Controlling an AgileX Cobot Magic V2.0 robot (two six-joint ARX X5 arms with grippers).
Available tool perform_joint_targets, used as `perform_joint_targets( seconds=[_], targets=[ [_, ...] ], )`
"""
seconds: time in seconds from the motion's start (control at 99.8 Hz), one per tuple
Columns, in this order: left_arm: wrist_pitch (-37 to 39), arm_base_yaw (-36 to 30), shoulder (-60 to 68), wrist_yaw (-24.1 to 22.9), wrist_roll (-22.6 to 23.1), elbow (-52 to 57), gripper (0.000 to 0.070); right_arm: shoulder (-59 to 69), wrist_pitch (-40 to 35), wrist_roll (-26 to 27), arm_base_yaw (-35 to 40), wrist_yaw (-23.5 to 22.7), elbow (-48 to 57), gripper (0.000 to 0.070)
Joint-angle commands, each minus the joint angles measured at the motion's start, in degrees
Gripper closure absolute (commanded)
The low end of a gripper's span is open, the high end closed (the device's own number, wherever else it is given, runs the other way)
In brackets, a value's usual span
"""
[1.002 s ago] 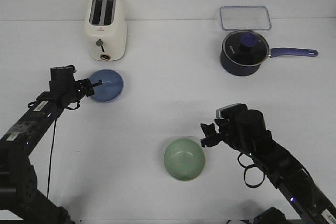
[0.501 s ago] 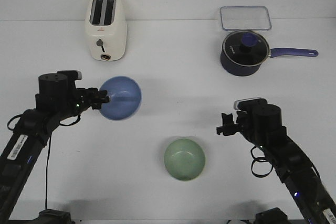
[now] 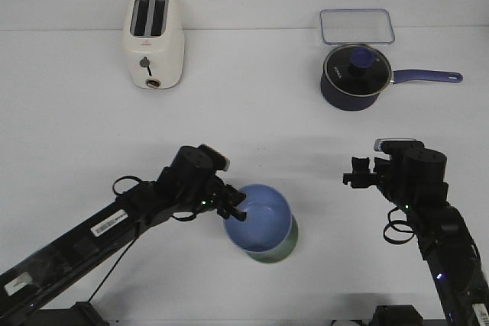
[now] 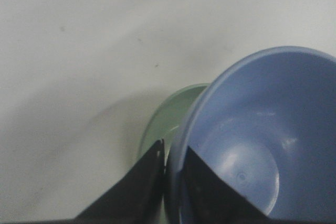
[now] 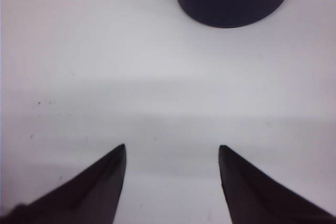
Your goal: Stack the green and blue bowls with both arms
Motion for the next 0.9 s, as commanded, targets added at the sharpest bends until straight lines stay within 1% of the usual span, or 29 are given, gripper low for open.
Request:
perform_joint_targets(
  seconds=[0.0, 0.11, 0.16, 0.18, 0.2, 0.27, 0.291, 0.311, 0.331, 0.421, 0.481, 0.551, 0.601, 0.631, 0.671, 0.701, 0.731, 0.781, 0.801, 0.811, 0.821, 0.892],
  targets=[
    [1.8, -1.5, 2.6, -0.1, -0.3, 0.7, 0.0686, 0.4, 0.3, -0.5, -0.1, -0.2, 0.8, 0.033],
    [2.6, -3.0, 6.1, -0.5, 0.4, 0.8, 0.0685, 0.4, 0.3, -0.5, -0.1, -0.2, 0.8, 0.033],
    [2.6, -3.3, 7.0, -0.5, 0.6, 0.8, 0.0664, 0.4, 0.2, -0.5, -0.1, -0.2, 0.8, 0.033],
    [2.6, -3.3, 7.2, -0.4, 0.6, 0.8, 0.0628, 0.4, 0.2, -0.5, -0.1, -0.1, 0.8, 0.033],
    [2.6, -3.3, 7.4, -0.4, 0.6, 0.8, 0.0577, 0.4, 0.2, -0.5, -0.1, -0.1, 0.8, 0.033],
    [2.6, -3.3, 7.4, -0.4, 1.0, 0.8, 0.0323, 0.4, 0.2, -0.5, -0.1, -0.1, 0.8, 0.033],
    [2.6, -3.2, 7.2, -0.4, 1.4, 0.8, 0.0263, 0.4, 0.2, -0.5, -0.1, -0.1, 0.8, 0.033],
    [2.6, -3.1, 6.9, -0.5, 1.7, 0.8, 0.0226, 0.4, 0.2, -0.5, -0.1, -0.1, 0.8, 0.033],
    [2.6, -3.0, 6.5, -0.5, 1.9, 0.9, 0.0218, 0.4, 0.2, -0.6, -0.1, -0.1, 0.8, 0.033],
    [2.0, -1.0, 3.7, -0.7, 3.6, 1.7, 0.024, 0.4, 0.2, -0.7, -0.1, -0.1, 0.8, 0.033],
    [1.7, 0.6, 0.8, -2.8, 4.6, 2.0, 0.024, 0.4, 0.2, -0.7, -0.1, -0.2, 0.8, 0.033],
    [1.2, 3.1, -3.3, -7.3, 6.1, 2.0, 0.024, 0.4, 0.2, -0.9, -0.1, -0.5, 0.8, 0.033],
    [0.1, 5.5, -6.5, -11.7, 7.6, 2.0, 0.0246, 0.3, 0.5, -0.9, 0.2, -2.1, 0.8, 0.033],
    [-0.8, 7.0, -8.5, -14.6, 8.5, 2.0, 0.0264, 0.3, 0.7, -0.9, 0.2, -3.3, 0.8, 0.0333],
    [-2.0, 9.2, -11.0, -18.4, 9.7, 2.0, 0.0326, 0.3, 1.0, -0.9, 0.4, -4.7, 0.8, 0.0355],
    [-3.0, 10.9, -12.8, -20.7, 10.9, 2.0, 0.0395, 0.3, 1.2, -0.9, 0.7, -5.4, 0.8, 0.0413],
    [-3.7, 12.7, -14.5, -22.5, 12.0, 2.0, 0.0494, 0.2, 1.4, -1.0, 1.0, -5.8, 0.8, 0.0481],
    [-5.1, 15.8, -17.2, -24.5, 13.4, 1.9, 0.07, -0.1, 2.0, -1.4, 1.6, -6.0, 0.6, 0.0618],
    [-5.5, 17.0, -18.2, -25.0, 13.6, 1.9, 0.0696, -0.3, 2.3, -1.4, 1.8, -6.0, 0.6, 0.0661],
    [-5.7, 17.7, -18.7, -25.1, 13.6, 1.9, 0.0678, -0.5, 2.6, -1.4, 2.0, -6.0, 0.5, 0.0685],
    [-5.8, 18.4, -19.1, -25.3, 13.6, 1.8, 0.0681, -0.8, 3.0, -1.5, 2.1, -6.1, 0.3, 0.07],
    [-6.1, 23.1, -22.8, -25.4, 13.6, 0.7, 0.0688, -2.8, 5.2, -1.8, 3.0, -6.1, -1.0, 0.07]
  ],
)
